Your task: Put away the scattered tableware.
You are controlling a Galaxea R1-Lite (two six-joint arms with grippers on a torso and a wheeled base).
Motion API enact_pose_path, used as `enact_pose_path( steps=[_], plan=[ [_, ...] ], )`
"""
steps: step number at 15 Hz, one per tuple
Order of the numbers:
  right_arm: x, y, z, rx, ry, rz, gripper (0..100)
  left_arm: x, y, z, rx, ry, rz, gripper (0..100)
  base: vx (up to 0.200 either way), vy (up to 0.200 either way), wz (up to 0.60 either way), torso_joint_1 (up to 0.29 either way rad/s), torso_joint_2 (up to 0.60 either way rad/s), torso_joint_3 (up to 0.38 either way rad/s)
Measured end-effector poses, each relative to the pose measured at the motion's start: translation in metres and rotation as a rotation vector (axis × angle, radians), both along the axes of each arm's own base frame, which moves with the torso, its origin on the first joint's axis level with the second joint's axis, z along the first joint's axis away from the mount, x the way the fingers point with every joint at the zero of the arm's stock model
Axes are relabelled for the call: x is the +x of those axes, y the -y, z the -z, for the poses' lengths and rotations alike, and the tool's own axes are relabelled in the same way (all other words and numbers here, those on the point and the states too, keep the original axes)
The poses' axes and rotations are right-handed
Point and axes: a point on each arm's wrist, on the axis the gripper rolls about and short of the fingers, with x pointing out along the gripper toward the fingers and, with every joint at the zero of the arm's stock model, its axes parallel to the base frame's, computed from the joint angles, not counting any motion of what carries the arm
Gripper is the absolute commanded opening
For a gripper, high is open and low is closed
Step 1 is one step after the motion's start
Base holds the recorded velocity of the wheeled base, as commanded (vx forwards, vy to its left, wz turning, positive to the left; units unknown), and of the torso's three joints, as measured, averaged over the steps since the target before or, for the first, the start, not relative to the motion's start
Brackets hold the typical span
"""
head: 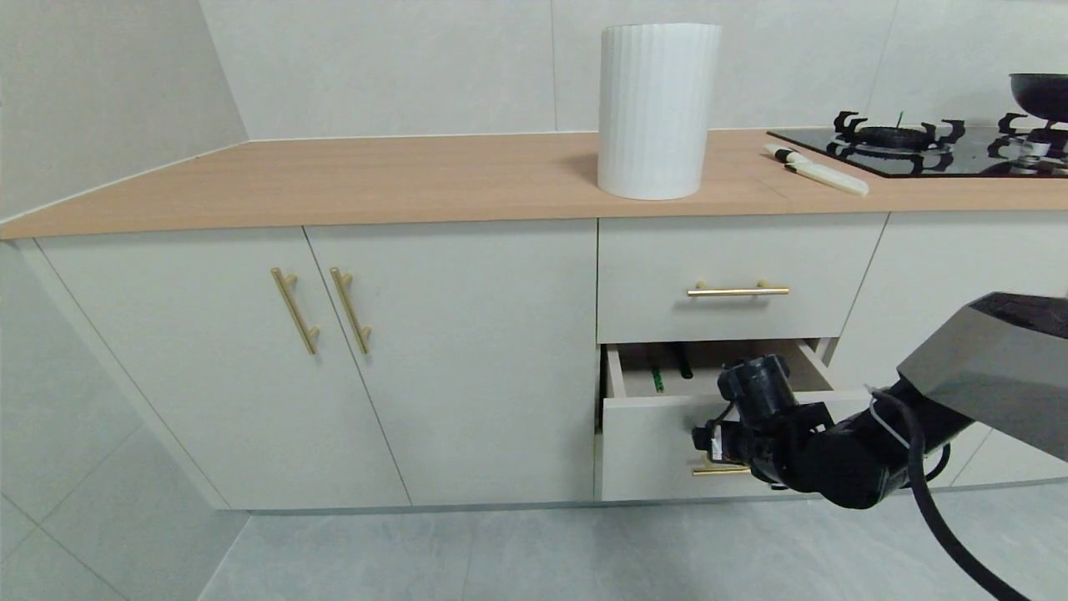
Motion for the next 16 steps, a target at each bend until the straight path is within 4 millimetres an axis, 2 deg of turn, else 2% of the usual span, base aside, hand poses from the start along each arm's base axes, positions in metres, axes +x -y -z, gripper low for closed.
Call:
enact_pose_path(
  steps=[6, 16],
  plan=[
    [0.024, 0.013, 0.015, 0.033, 0.145, 0.084, 100, 0.000, 0.000, 0.000, 0.000, 0.000, 0.000, 100, 0.000, 0.000, 0.00, 0.000, 0.00, 0.000],
    [0.056, 0.022, 0.035, 0.072, 0.252, 0.141, 100, 0.000, 0.000, 0.000, 0.000, 0.000, 0.000, 100, 0.000, 0.000, 0.00, 0.000, 0.00, 0.000]
  ],
)
